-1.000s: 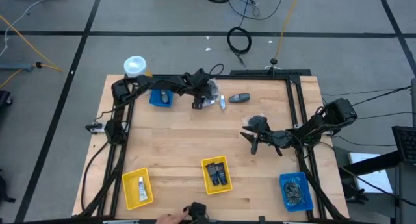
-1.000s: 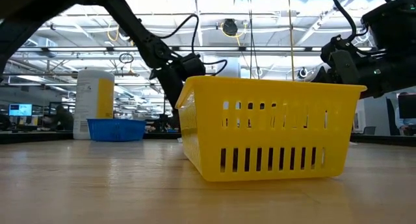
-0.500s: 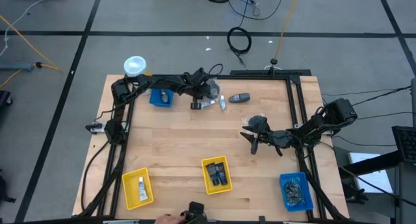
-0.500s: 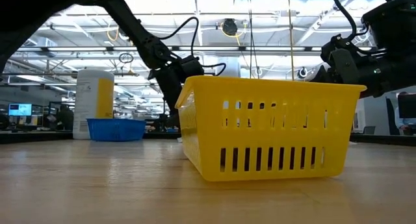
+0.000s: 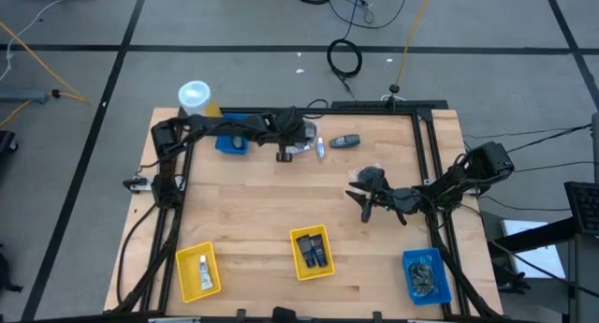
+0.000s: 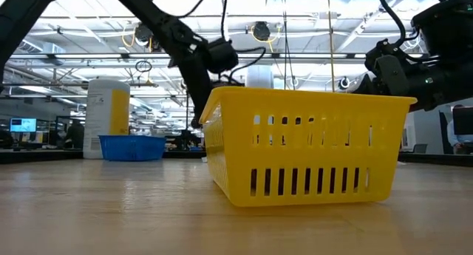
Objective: Pick & Place Travel size toiletries
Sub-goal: Put the black hairbrush into the bottom blue bin
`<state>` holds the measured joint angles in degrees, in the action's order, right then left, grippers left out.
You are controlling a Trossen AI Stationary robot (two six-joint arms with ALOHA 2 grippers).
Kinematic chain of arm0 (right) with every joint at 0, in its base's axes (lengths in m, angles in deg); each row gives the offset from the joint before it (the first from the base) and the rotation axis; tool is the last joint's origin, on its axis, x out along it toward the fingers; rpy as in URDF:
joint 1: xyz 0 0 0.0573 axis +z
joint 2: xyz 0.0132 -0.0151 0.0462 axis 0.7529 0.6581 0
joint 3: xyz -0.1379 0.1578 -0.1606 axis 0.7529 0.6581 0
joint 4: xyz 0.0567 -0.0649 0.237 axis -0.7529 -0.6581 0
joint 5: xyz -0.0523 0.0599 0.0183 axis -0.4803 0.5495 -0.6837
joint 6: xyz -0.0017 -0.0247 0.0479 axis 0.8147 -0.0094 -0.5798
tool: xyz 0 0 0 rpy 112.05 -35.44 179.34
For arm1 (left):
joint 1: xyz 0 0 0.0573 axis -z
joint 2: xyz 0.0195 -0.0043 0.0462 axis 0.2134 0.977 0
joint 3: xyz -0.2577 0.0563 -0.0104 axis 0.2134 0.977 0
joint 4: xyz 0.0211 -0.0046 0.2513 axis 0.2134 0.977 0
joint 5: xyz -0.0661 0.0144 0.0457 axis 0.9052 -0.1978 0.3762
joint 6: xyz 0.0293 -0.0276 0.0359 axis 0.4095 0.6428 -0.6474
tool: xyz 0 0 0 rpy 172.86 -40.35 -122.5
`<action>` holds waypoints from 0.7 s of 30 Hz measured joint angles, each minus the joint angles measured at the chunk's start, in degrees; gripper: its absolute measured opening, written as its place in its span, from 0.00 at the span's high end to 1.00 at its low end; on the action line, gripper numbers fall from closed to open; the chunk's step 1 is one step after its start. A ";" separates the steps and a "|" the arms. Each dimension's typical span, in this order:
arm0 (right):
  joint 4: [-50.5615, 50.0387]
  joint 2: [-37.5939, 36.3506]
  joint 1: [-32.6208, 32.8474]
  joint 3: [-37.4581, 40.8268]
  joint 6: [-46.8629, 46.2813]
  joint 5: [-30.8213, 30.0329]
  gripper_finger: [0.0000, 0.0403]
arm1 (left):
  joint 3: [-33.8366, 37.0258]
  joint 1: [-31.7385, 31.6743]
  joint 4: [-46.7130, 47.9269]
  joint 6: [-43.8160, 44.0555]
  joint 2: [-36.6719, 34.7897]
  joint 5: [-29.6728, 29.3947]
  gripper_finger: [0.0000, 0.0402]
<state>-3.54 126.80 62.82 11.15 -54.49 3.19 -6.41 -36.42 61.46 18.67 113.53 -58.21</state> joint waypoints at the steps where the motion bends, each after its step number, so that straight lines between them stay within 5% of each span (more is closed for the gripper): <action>1: -0.32 0.00 0.00 0.00 -0.32 0.03 0.65 | 0.00 0.63 0.61 0.84 -0.61 -0.05 1.00; 6: -4.07 0.00 -0.02 -0.39 -0.04 4.39 0.65 | 0.00 4.44 3.64 4.14 -2.66 3.26 1.00; 13: -16.28 1.39 -2.74 -11.05 16.27 4.23 0.56 | 0.00 9.98 4.12 5.44 -2.69 3.67 1.00; 21: -27.76 6.97 -6.99 -21.20 41.66 -6.08 0.37 | 0.00 13.46 3.84 6.67 -2.69 3.58 1.00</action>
<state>-31.30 133.77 55.83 -10.05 -12.83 -2.88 -6.41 -22.96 65.30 25.34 110.84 -54.63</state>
